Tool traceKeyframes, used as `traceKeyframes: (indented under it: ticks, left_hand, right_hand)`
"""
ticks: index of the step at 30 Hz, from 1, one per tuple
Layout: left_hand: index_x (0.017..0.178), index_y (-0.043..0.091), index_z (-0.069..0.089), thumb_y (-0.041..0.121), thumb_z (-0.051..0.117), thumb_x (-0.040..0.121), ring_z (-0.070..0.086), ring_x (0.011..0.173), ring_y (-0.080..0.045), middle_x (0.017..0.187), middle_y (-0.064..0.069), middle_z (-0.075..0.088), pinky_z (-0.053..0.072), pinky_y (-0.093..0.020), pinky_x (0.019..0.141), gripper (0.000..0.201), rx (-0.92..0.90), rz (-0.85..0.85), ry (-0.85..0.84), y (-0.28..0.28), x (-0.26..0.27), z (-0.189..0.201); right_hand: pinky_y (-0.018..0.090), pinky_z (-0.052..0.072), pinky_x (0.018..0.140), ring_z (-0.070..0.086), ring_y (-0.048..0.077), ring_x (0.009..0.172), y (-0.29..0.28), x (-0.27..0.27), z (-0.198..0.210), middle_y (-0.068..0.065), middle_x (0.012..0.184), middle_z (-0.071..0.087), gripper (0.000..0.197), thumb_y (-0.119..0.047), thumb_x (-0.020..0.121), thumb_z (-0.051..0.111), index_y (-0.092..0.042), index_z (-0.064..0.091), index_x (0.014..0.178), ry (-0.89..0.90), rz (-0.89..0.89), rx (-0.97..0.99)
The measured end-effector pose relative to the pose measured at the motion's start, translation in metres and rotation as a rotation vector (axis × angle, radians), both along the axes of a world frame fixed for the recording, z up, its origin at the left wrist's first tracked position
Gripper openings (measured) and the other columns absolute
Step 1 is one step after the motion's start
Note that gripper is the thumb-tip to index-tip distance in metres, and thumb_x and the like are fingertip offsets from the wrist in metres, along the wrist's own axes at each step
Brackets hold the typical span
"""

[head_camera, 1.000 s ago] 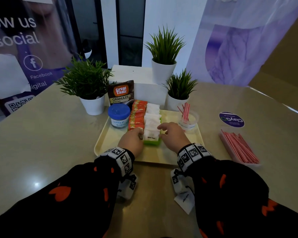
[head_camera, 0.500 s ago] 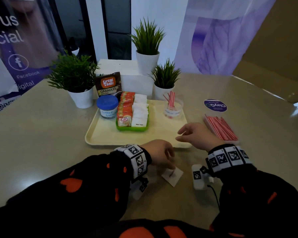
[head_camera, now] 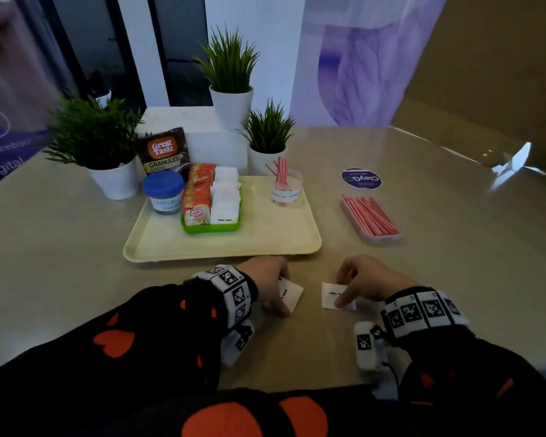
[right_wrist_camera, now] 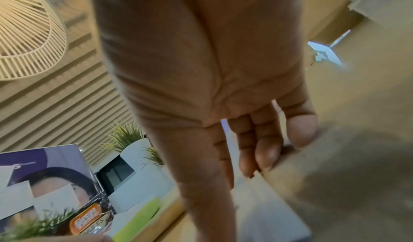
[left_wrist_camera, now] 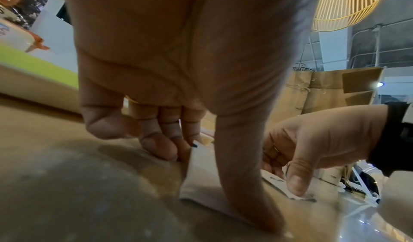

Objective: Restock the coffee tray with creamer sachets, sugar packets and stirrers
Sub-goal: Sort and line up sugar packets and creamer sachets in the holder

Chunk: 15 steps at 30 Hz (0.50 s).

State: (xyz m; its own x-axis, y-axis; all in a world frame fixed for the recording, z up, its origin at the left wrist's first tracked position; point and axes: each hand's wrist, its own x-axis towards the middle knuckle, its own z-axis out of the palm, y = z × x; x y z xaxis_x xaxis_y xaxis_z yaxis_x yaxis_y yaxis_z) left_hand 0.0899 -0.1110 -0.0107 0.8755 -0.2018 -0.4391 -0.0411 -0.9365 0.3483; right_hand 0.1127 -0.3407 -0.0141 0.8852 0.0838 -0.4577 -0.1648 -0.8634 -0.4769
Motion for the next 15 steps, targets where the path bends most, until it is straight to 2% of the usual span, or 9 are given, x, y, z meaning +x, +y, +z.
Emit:
traceKeyframes:
  ticks: [2,7,11,12,14,15]
  left_hand:
    - [0.123,0.030,0.057,0.042,0.093,0.061,0.056,0.107,-0.017,0.119,0.006,0.060,0.051,-0.034,0.093,0.073,-0.005,0.014,-0.013,0.003,0.001,-0.002]
    - [0.119,0.028,0.060,0.042,0.091,0.065,0.056,0.102,-0.016,0.117,0.004,0.061,0.045,-0.028,0.082,0.063,-0.028,0.046,-0.061,0.019,0.003,-0.010]
    - [0.134,0.022,0.057,0.042,0.086,0.073,0.056,0.116,-0.020,0.128,0.001,0.060,0.041,-0.026,0.086,0.071,-0.116,0.179,-0.074,0.044,0.003,-0.014]
    - [0.130,0.021,0.060,0.041,0.085,0.075,0.058,0.114,-0.020,0.125,0.000,0.062,0.040,-0.025,0.086,0.063,-0.146,0.211,-0.067,0.051,0.003,-0.014]
    - [0.099,0.024,0.066,0.040,0.082,0.078,0.060,0.097,-0.019,0.102,0.002,0.066,0.042,-0.025,0.075,0.031,-0.198,0.243,-0.053,0.069,0.005,-0.015]
    - [0.085,0.024,0.064,0.041,0.081,0.079,0.059,0.089,-0.017,0.090,0.004,0.065,0.041,-0.025,0.067,0.025,-0.230,0.252,-0.053,0.077,0.005,-0.015]
  right_hand:
    - [0.037,0.054,0.081,0.064,0.019,0.093,0.005,-0.001,-0.001,-0.001,0.098,0.069,0.041,-0.012,0.063,0.094,-0.020,0.068,0.094,-0.008,0.029,-0.024]
    - [0.029,0.048,0.063,0.062,0.017,0.080,0.022,0.002,-0.001,0.002,0.093,0.070,0.034,-0.013,0.067,0.091,-0.016,0.066,0.090,-0.047,0.136,-0.049]
    - [0.029,0.050,0.072,0.062,0.012,0.084,0.046,0.009,0.005,-0.006,0.092,0.067,0.033,-0.015,0.072,0.089,-0.022,0.069,0.097,-0.071,0.248,0.053]
    - [0.029,0.050,0.074,0.062,0.011,0.084,0.055,0.012,0.009,-0.007,0.092,0.067,0.029,-0.017,0.076,0.086,-0.022,0.069,0.099,-0.098,0.282,0.101]
    - [0.028,0.047,0.070,0.060,0.013,0.076,0.075,0.021,0.017,-0.004,0.082,0.067,0.012,-0.016,0.082,0.080,-0.020,0.070,0.087,-0.154,0.313,0.250]
    - [0.028,0.045,0.068,0.058,0.013,0.071,0.085,0.027,0.020,-0.003,0.076,0.066,0.011,-0.013,0.084,0.077,-0.018,0.069,0.080,-0.178,0.292,0.337]
